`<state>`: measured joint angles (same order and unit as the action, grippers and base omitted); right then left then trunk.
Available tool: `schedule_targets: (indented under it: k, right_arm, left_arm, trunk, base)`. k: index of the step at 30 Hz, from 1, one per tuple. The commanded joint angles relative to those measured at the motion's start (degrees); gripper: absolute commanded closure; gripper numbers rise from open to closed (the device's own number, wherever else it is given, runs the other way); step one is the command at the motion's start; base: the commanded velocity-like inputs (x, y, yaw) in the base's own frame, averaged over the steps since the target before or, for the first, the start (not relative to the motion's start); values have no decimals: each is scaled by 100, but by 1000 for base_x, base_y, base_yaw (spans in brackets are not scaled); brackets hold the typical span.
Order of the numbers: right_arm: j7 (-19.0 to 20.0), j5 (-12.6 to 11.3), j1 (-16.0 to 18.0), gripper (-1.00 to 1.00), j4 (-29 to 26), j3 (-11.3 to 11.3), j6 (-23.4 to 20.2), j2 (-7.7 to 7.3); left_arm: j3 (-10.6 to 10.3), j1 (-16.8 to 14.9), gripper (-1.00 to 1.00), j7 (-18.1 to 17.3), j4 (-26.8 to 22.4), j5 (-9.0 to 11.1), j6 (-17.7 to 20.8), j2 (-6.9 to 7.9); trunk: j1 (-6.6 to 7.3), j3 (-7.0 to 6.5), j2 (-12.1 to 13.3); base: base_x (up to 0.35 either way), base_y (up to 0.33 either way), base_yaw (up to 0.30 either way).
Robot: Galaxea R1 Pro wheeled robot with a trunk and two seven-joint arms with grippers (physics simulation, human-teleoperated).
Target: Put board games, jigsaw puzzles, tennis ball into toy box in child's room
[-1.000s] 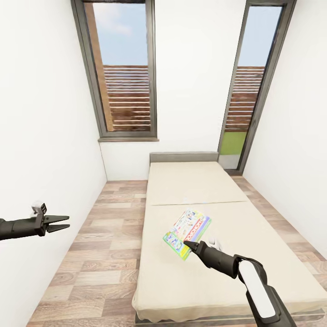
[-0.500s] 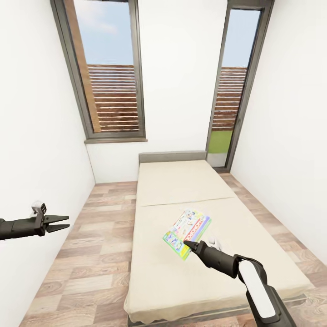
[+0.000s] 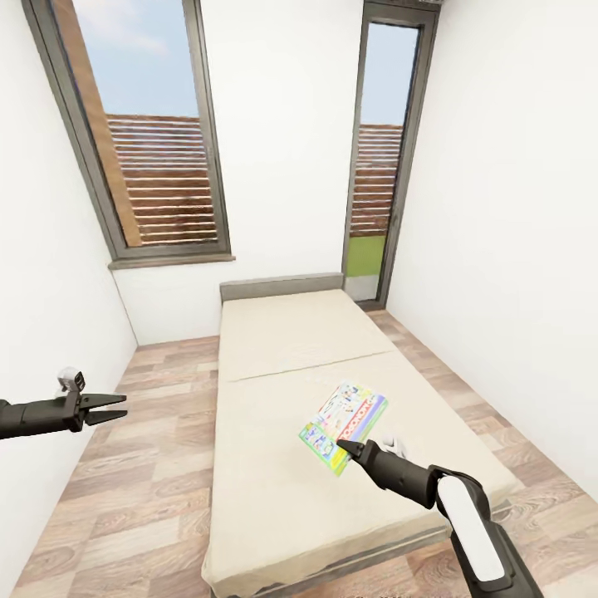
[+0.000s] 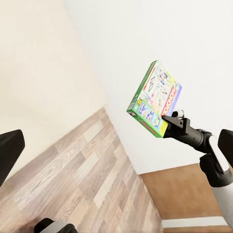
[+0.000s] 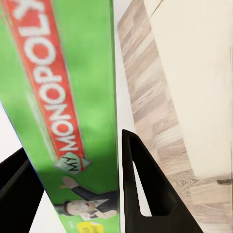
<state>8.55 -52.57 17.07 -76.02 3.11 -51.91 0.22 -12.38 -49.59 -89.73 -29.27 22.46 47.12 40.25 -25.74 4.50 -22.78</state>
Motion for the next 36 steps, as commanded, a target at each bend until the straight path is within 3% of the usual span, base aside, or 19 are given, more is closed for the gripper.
schedule_targets:
  k: [1, 12, 36]
  right_arm:
    - [51, 20, 7, 100, 0, 10, -30, 1]
    - [51, 27, 7, 100, 0, 14, -30, 7]
    - [41, 20, 7, 100, -3, 31, -20, 46]
  left_arm:
    - [-36, -7, -100, -27, 1, 22, 61, 9]
    - [-36, -7, -100, -27, 1, 22, 61, 9]
    - [-36, -7, -100, -27, 1, 22, 61, 9]
  trunk:
    - [-4, 13, -14]
    - [-4, 21, -14]
    - [-4, 23, -14]
  base:
    - [-1, 0, -279]
    - [0, 0, -228]
    - [0, 0, -8]
